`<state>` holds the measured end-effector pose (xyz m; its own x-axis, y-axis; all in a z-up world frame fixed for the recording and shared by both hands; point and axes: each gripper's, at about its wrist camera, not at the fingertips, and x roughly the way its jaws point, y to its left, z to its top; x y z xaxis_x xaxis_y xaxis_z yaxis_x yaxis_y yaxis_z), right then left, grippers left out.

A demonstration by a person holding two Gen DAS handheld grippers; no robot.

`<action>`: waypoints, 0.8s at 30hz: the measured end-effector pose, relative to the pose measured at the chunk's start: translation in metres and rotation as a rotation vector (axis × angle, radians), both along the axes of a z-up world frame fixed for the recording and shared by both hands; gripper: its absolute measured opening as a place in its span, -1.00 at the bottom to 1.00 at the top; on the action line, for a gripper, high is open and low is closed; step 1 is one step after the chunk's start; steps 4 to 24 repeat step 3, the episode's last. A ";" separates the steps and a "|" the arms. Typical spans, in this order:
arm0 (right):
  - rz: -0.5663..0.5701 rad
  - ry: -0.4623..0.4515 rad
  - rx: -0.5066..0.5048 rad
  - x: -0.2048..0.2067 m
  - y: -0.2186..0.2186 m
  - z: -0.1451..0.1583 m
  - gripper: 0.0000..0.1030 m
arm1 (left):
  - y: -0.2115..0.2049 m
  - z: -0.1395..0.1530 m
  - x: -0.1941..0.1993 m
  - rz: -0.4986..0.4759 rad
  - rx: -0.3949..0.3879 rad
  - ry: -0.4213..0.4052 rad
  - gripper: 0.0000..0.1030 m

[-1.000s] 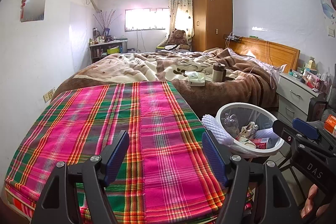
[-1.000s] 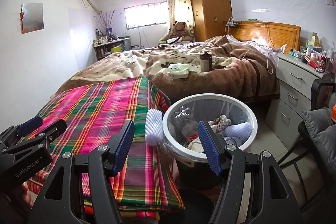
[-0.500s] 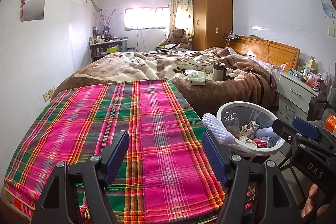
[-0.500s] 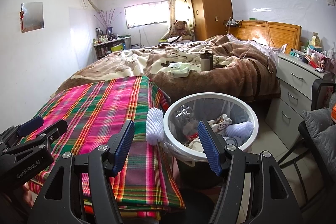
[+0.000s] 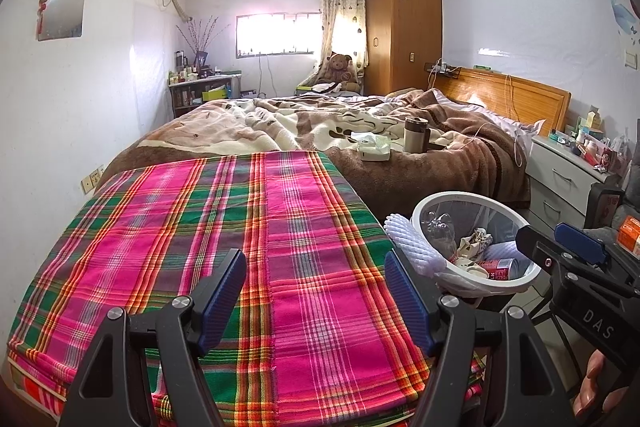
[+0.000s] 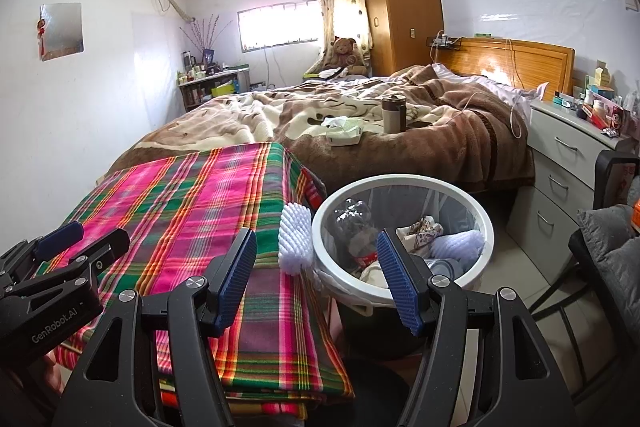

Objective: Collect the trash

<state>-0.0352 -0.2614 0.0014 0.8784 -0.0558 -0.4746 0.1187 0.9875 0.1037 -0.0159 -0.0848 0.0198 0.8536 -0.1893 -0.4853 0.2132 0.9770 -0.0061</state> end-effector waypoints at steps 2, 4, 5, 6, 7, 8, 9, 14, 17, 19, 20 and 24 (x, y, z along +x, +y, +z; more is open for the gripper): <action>-0.002 0.002 0.000 0.000 0.000 0.000 0.25 | 0.001 0.000 0.000 0.003 0.000 0.001 0.39; -0.003 0.002 -0.001 0.000 0.000 0.000 0.25 | 0.000 0.000 0.000 0.003 0.001 0.001 0.39; -0.003 0.002 -0.001 0.000 0.000 0.000 0.25 | 0.000 0.000 0.000 0.003 0.001 0.001 0.39; -0.003 0.002 -0.001 0.000 0.000 0.000 0.25 | 0.000 0.000 0.000 0.003 0.001 0.001 0.39; -0.003 0.002 -0.001 0.000 0.000 0.000 0.25 | 0.000 0.000 0.000 0.003 0.001 0.001 0.39; -0.003 0.002 -0.001 0.000 0.000 0.000 0.25 | 0.000 0.000 0.000 0.003 0.001 0.001 0.39; -0.003 0.002 -0.001 0.000 0.000 0.000 0.25 | 0.000 0.000 0.000 0.003 0.001 0.001 0.39; -0.003 0.002 -0.001 0.000 0.000 0.000 0.25 | 0.000 0.000 0.000 0.003 0.001 0.001 0.39; -0.003 0.002 -0.001 0.000 0.000 0.000 0.25 | 0.000 0.000 0.000 0.003 0.001 0.001 0.39; -0.003 0.002 -0.001 0.000 0.000 0.000 0.25 | 0.000 0.000 0.000 0.003 0.001 0.001 0.39; -0.003 0.002 -0.001 0.000 0.000 0.000 0.25 | 0.000 0.000 0.000 0.003 0.001 0.001 0.39; -0.003 0.002 -0.001 0.000 0.000 0.000 0.25 | 0.000 0.000 0.000 0.003 0.001 0.001 0.39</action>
